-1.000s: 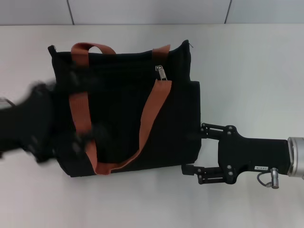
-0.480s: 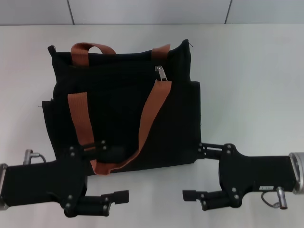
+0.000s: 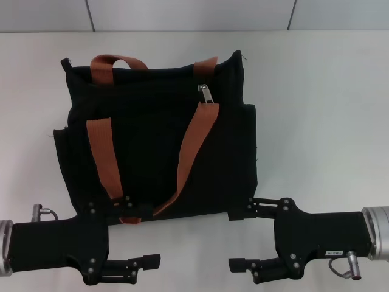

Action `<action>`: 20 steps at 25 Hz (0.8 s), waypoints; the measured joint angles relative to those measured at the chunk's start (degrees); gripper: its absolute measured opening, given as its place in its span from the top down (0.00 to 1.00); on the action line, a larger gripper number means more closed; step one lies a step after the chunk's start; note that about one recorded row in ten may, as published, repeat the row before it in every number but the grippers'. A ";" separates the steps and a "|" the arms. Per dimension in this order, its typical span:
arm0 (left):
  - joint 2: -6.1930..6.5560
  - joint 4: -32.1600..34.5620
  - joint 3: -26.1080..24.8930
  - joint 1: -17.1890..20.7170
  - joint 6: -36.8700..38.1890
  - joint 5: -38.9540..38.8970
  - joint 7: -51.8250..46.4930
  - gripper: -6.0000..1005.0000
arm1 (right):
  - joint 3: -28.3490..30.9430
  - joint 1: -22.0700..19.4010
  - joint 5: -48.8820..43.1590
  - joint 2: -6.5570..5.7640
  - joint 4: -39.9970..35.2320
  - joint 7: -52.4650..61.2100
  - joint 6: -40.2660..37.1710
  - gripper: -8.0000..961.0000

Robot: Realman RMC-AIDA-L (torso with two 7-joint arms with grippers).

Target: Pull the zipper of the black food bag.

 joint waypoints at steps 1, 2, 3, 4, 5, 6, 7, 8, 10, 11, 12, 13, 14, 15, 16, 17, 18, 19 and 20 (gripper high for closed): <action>-0.12 -0.01 -0.05 0.02 -0.63 0.37 0.09 0.17 | -0.08 0.05 0.00 0.00 0.00 -0.03 0.01 0.15; -0.09 -0.04 0.05 -0.05 -1.00 0.89 0.10 0.17 | -0.08 0.05 0.00 0.00 0.00 -0.03 0.01 0.15; -0.09 -0.04 0.05 -0.05 -1.00 0.89 0.10 0.17 | -0.10 0.15 0.06 0.00 0.00 -0.04 -0.13 0.15; -0.09 -0.04 0.05 -0.05 -1.00 0.89 0.10 0.17 | -0.10 0.15 0.06 0.00 0.00 -0.04 -0.13 0.15; 0.03 -0.05 0.05 -0.11 -0.96 0.91 0.10 0.17 | -0.11 0.27 0.16 0.00 -0.01 -0.05 -0.18 0.15; 0.03 -0.05 0.05 -0.11 -0.96 0.91 0.10 0.17 | -0.11 0.32 0.23 0.00 -0.01 -0.06 -0.19 0.15; 0.03 -0.05 0.05 -0.11 -0.96 0.91 0.10 0.17 | -0.12 0.43 0.32 0.00 -0.01 -0.06 -0.21 0.15; 0.03 -0.05 0.05 -0.11 -0.96 0.91 0.10 0.17 | -0.12 0.50 0.37 0.00 -0.01 -0.06 -0.22 0.15; 0.83 0.03 0.02 0.02 0.55 0.97 0.13 0.17 | -0.12 0.60 0.40 -0.01 -0.02 -0.05 -0.26 0.15; 0.95 0.02 -0.10 0.06 0.98 0.98 0.14 0.17 | -0.12 0.70 0.46 -0.02 -0.02 0.03 -0.31 0.15; 1.00 -0.01 -0.17 0.07 1.21 0.98 0.14 0.17 | -0.12 0.70 0.46 -0.02 -0.02 0.03 -0.31 0.15; 1.05 -0.03 -0.23 0.08 1.38 0.99 0.14 0.17 | -0.12 0.73 0.52 -0.02 -0.02 0.05 -0.33 0.15; 1.17 -0.05 -0.26 0.09 1.62 0.99 0.15 0.17 | -0.12 0.77 0.57 -0.02 -0.02 0.08 -0.34 0.15; 1.27 -0.07 -0.26 0.10 1.72 0.99 0.15 0.17 | -0.12 0.80 0.60 -0.03 -0.02 0.09 -0.34 0.15; 1.35 -0.09 -0.18 0.13 1.82 0.99 0.16 0.17 | -0.11 0.82 0.62 -0.03 -0.03 0.11 -0.35 0.15; 1.42 -0.09 -0.07 0.18 1.85 0.99 0.16 0.17 | -0.04 0.83 0.64 -0.03 -0.01 0.11 -0.36 0.15; 1.45 -0.09 0.03 0.23 1.85 0.99 0.17 0.17 | 0.02 0.83 0.65 -0.03 0.05 0.11 -0.36 0.15; 1.46 -0.09 0.07 0.29 1.85 0.99 0.17 0.17 | 0.11 0.84 0.66 -0.03 0.12 0.11 -0.37 0.15; 1.46 -0.09 0.08 0.36 1.85 0.99 0.17 0.17 | 0.18 0.84 0.66 -0.03 0.21 0.11 -0.38 0.15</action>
